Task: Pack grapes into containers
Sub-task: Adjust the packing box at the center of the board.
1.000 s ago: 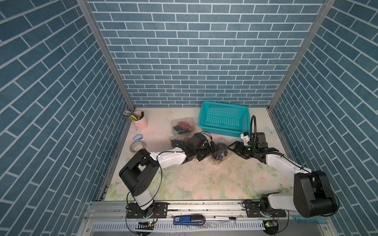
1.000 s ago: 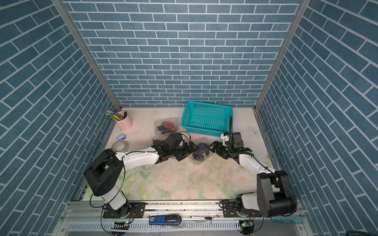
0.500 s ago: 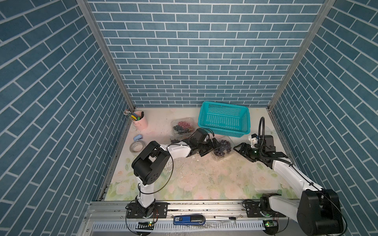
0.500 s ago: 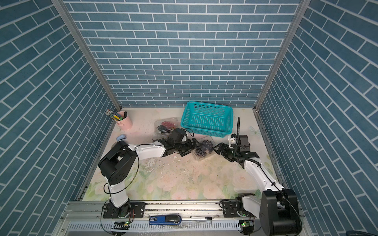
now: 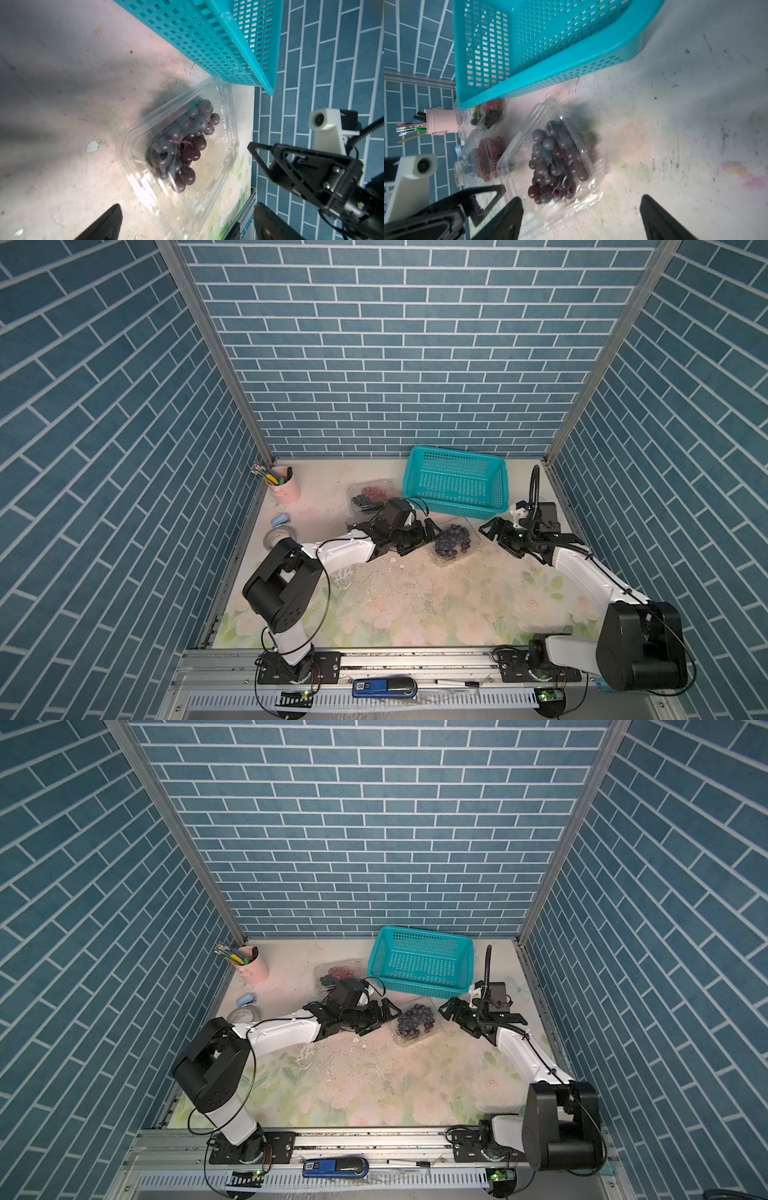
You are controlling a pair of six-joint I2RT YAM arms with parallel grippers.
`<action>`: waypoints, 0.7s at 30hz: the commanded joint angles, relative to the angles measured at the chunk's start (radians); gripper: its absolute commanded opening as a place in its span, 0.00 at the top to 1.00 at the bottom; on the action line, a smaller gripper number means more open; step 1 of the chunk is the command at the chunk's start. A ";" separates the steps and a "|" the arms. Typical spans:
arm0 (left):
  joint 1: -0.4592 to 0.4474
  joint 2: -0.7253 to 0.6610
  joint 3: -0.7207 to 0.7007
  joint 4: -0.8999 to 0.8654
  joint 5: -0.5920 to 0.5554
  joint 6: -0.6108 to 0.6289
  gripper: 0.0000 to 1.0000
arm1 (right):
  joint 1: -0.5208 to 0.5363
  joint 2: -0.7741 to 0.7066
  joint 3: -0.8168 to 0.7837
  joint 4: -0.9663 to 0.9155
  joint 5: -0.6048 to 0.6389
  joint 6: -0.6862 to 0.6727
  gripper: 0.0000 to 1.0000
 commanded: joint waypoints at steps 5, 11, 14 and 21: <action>0.013 -0.077 -0.089 0.004 -0.001 -0.021 0.00 | 0.000 0.170 0.042 0.229 -0.125 0.046 0.09; 0.014 -0.121 -0.137 0.033 0.006 -0.048 0.00 | 0.019 0.250 0.030 0.326 -0.188 0.084 0.08; 0.016 -0.128 -0.160 0.056 0.013 -0.062 0.00 | 0.032 0.236 -0.010 0.388 -0.211 0.125 0.08; 0.045 -0.130 -0.184 0.070 0.037 -0.060 0.00 | 0.108 0.173 -0.088 0.426 -0.196 0.194 0.08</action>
